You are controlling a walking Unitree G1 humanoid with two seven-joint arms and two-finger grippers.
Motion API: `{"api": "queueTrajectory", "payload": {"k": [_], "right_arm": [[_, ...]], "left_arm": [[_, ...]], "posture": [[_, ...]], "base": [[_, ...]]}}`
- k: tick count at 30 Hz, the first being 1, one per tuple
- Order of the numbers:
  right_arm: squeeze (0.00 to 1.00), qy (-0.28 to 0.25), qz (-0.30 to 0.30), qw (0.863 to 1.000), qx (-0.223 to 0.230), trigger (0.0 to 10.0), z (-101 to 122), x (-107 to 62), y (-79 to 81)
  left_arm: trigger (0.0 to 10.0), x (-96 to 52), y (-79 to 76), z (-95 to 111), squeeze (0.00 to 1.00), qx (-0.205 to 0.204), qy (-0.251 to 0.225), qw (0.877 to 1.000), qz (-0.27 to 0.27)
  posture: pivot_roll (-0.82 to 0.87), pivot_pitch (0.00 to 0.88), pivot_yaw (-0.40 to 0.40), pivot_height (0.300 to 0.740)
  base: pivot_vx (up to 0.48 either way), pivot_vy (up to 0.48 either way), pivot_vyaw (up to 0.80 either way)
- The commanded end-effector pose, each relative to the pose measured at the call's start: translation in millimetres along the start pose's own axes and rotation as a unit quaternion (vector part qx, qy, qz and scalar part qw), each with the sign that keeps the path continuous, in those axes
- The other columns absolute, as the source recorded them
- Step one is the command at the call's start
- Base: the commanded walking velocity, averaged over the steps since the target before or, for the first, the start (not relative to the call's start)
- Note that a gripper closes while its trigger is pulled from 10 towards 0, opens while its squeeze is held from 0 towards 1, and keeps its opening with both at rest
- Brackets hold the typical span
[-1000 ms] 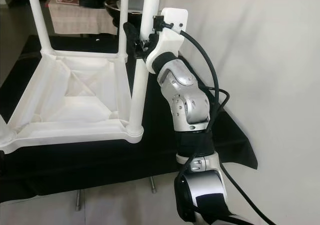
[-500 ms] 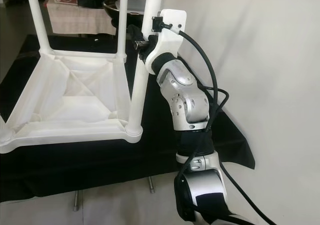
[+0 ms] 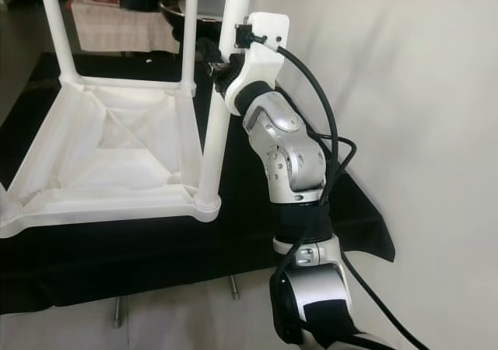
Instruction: Building children table
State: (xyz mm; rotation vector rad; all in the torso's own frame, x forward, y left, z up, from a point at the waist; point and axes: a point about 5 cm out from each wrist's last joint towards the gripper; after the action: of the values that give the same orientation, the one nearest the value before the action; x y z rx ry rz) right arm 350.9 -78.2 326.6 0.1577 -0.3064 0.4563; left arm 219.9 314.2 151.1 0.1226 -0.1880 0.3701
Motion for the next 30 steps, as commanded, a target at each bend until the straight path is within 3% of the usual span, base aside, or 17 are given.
{"api": "queueTrajectory", "payload": {"k": [1, 8, 15, 16, 24, 25, 26, 27, 30], "right_arm": [[0.00, 0.003, 0.004, 1.000, 0.011, 0.0, 1.0, 0.1, 2.3], [0.00, 0.003, 0.008, 1.000, 0.016, 0.0, 1.6, -1.3, 4.5], [0.00, 0.003, 0.010, 1.000, 0.018, 0.0, 1.7, -1.8, 5.6], [0.00, 0.003, 0.011, 1.000, 0.020, 0.0, 1.6, -2.1, 6.4], [0.00, 0.003, 0.009, 1.000, 0.021, 0.0, 1.9, -2.4, 5.8], [0.00, 0.003, 0.007, 1.000, 0.021, 0.0, 2.0, -2.6, 5.5], [0.00, 0.003, 0.007, 1.000, 0.021, 0.0, 2.0, -2.6, 5.5], [0.00, 0.003, 0.006, 1.000, 0.021, 0.0, 2.0, -2.8, 5.3], [0.00, 0.003, 0.004, 1.000, 0.021, 0.0, 2.2, -3.1, 5.1]], "left_arm": [[10.0, 4.8, -6.7, 0.1, 1.00, -0.015, -0.002, 0.999, -0.030], [10.0, 19.9, -9.7, 4.8, 1.00, -0.019, -0.009, 0.999, -0.040], [10.0, 23.8, -5.5, 4.4, 1.00, -0.015, -0.008, 0.999, -0.028], [10.0, 26.3, -2.7, 3.0, 0.00, -0.014, -0.006, 1.000, -0.022], [10.0, 32.3, 9.6, -6.5, 0.00, -0.023, 0.013, 1.000, 0.011], [7.8, 32.7, 12.2, -7.8, 0.00, -0.023, 0.014, 1.000, 0.014], [7.8, 32.7, 12.2, -7.8, 0.00, -0.023, 0.014, 1.000, 0.014], [0.0, 33.8, 15.8, -7.8, 0.00, -0.027, 0.013, 0.999, 0.020], [0.0, 36.7, 22.1, -6.0, 0.00, -0.027, 0.010, 0.999, 0.030]], "posture": [[-0.09, 0.038, -0.157, 0.740], [-0.11, 0.053, -0.152, 0.740], [-0.11, 0.057, -0.153, 0.740], [-0.11, 0.059, -0.154, 0.740], [-0.11, 0.061, -0.150, 0.740], [-0.12, 0.061, -0.147, 0.740], [-0.12, 0.061, -0.147, 0.740], [-0.12, 0.061, -0.147, 0.740], [-0.12, 0.063, -0.144, 0.740]], "base": [[0.000, 0.000, 0.00], [0.000, 0.000, 0.00], [0.000, 0.000, 0.00], [0.000, 0.000, 0.00], [0.000, 0.000, 0.00], [0.000, 0.000, 0.00], [0.000, 0.000, 0.00], [0.000, 0.000, 0.00], [0.000, 0.000, 0.00]]}}
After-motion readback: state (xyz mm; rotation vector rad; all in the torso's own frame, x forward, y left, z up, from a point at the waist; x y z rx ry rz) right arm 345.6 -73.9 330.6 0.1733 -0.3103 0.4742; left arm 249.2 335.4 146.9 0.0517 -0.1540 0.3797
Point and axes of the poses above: a point about 5 cm out from each wrist's last joint towards the gripper, its own x axis pointing out of the wrist towards the gripper, its own z axis along the axis of the wrist's last joint, y = z × x, and after that the axes turned 3 degrees about -x, right-handed
